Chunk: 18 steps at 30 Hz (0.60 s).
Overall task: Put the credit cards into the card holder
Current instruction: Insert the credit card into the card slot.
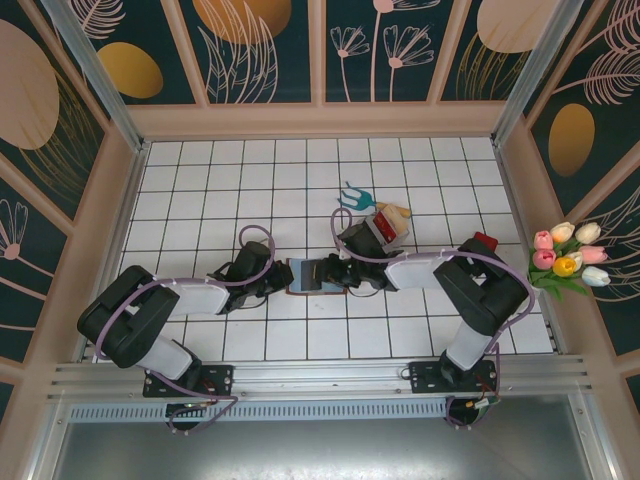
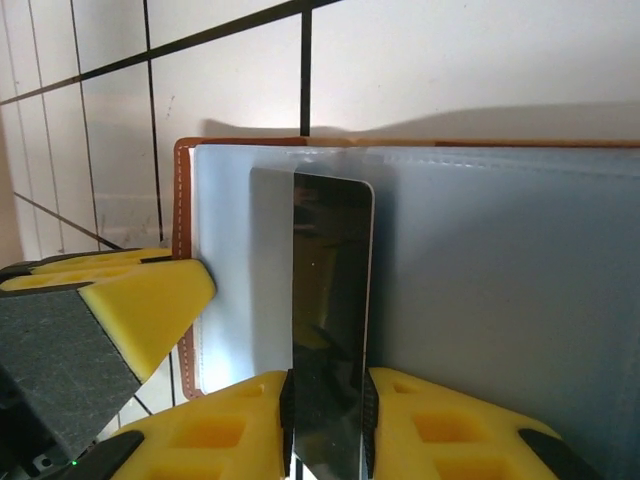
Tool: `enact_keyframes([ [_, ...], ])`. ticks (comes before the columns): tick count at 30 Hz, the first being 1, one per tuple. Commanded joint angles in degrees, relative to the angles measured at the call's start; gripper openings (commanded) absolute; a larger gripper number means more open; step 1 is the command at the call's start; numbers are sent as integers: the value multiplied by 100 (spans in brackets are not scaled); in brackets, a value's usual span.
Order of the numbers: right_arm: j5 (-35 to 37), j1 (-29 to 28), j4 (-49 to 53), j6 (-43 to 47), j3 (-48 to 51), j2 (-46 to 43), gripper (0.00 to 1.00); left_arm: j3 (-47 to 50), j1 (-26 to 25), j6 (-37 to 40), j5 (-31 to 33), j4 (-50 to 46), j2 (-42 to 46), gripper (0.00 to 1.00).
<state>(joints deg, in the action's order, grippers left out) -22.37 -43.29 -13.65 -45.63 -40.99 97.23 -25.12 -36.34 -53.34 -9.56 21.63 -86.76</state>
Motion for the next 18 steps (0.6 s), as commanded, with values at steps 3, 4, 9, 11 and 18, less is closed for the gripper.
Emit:
enact_keyframes([
  [3, 58, -56, 333, 177, -158, -91, 17, -22, -28, 139, 113, -465, -58, 12],
  [4, -43, -70, 237, 177, -178, -61, 14, -25, -25, 135, 106, -459, -55, 12],
  [9, -339, -184, -8, 124, -459, 268, 10, -12, -26, 113, 70, -389, -53, 13],
  [11, -420, -222, -9, 110, -595, 419, 10, -10, -22, 105, 69, -389, -54, 13],
  [18, -567, -285, -322, -105, -673, 605, 10, -10, -22, 95, 86, -409, -18, 16],
])
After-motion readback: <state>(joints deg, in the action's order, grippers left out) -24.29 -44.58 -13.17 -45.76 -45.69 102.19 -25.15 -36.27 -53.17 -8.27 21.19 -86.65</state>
